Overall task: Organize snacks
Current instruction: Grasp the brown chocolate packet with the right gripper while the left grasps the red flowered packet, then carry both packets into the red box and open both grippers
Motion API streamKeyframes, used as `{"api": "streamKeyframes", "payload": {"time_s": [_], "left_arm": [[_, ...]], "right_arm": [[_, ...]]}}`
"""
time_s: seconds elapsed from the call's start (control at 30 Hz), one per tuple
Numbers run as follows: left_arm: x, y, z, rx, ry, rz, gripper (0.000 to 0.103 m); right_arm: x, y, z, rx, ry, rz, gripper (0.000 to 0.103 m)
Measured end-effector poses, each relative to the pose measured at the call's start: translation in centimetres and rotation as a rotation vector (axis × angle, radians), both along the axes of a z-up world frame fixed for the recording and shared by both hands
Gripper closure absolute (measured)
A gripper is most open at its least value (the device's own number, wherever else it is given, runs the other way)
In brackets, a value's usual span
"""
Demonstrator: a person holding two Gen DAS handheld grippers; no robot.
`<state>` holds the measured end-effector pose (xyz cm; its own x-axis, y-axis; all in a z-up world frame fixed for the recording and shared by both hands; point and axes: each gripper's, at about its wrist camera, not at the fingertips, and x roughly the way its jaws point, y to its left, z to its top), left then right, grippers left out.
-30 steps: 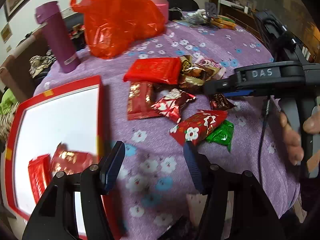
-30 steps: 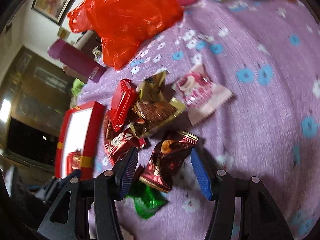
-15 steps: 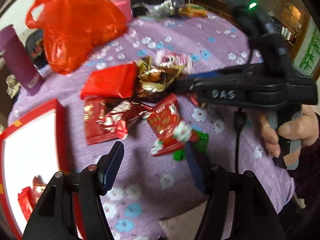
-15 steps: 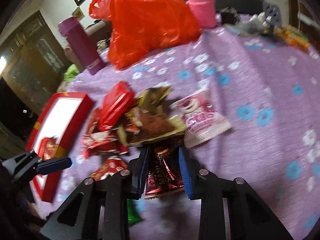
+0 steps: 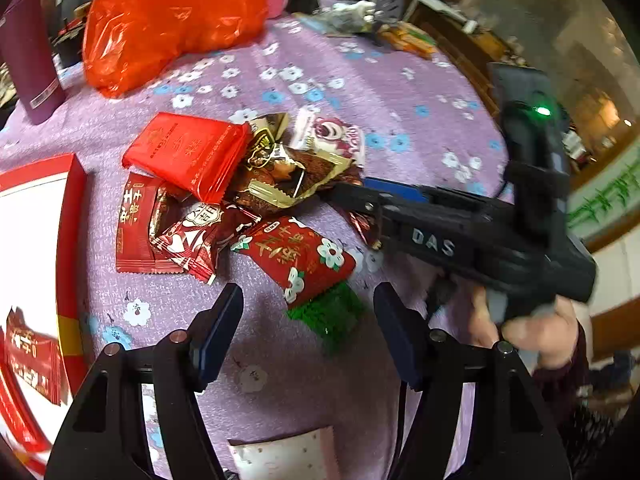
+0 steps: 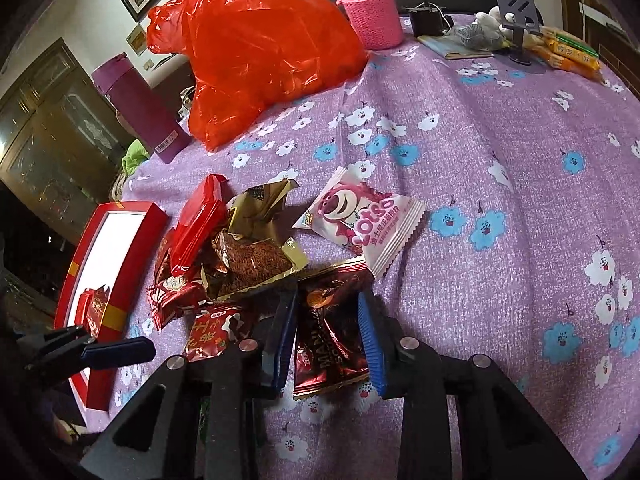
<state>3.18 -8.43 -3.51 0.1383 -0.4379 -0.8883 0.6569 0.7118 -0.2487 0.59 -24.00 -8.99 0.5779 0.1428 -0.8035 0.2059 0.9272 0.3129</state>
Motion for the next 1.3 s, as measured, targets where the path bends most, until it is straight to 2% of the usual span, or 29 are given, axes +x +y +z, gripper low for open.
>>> {"api": "streamKeyframes", "payload": {"time_s": [0.2,0.3,0.4,0.5,0.57,0.7,0.83,0.97,1.13,1.2,1.3], "left_arm": [[2.1,-1.2,-1.7,0.035,0.078,0.153,0.036],[2.7,-1.7,-2.8,0.081,0.081,0.198,0.036],[2.3,-2.0,-2.9,0.097,0.034,0.183,0.036],[1.8,-2.0,-3.0,0.120,-0.018,0.163,0.048],[1.7,-1.6,-3.0,0.127,-0.049,0.157,0.066],[1.9,0.2,-2.9,0.087,-0.032,0.150,0.073],[1.2,1.6,-2.8,0.091,-0.075,0.143,0.077],[0.6,3.6,-2.3,0.091,-0.111,0.161,0.077],[-0.1,7.5,-0.8,0.064,-0.149,0.221,0.077],[-0.1,9.1,-0.1,0.058,-0.163,0.256,0.077],[0.0,12.0,0.9,0.053,-0.193,0.316,0.077]], "right_arm": [[-0.1,-1.0,-0.1,0.065,0.016,-0.006,0.073],[-0.2,-1.7,-0.2,0.113,0.023,-0.018,0.074],[-0.3,-2.0,-0.3,0.136,0.027,-0.021,0.074],[-0.3,-2.0,-0.2,0.127,0.027,-0.019,0.074],[-0.3,-2.0,-0.1,0.119,0.026,-0.018,0.074],[-0.5,-1.6,0.0,0.086,0.022,-0.013,0.072],[-0.3,-0.3,0.1,0.011,0.017,0.014,0.071],[-0.4,0.3,0.2,-0.010,0.013,0.038,0.072],[-0.5,1.1,0.5,-0.046,0.004,0.068,0.075],[-0.6,1.1,0.7,-0.036,-0.002,0.076,0.082],[-1.0,1.0,0.8,-0.017,0.000,0.072,0.085]]}}
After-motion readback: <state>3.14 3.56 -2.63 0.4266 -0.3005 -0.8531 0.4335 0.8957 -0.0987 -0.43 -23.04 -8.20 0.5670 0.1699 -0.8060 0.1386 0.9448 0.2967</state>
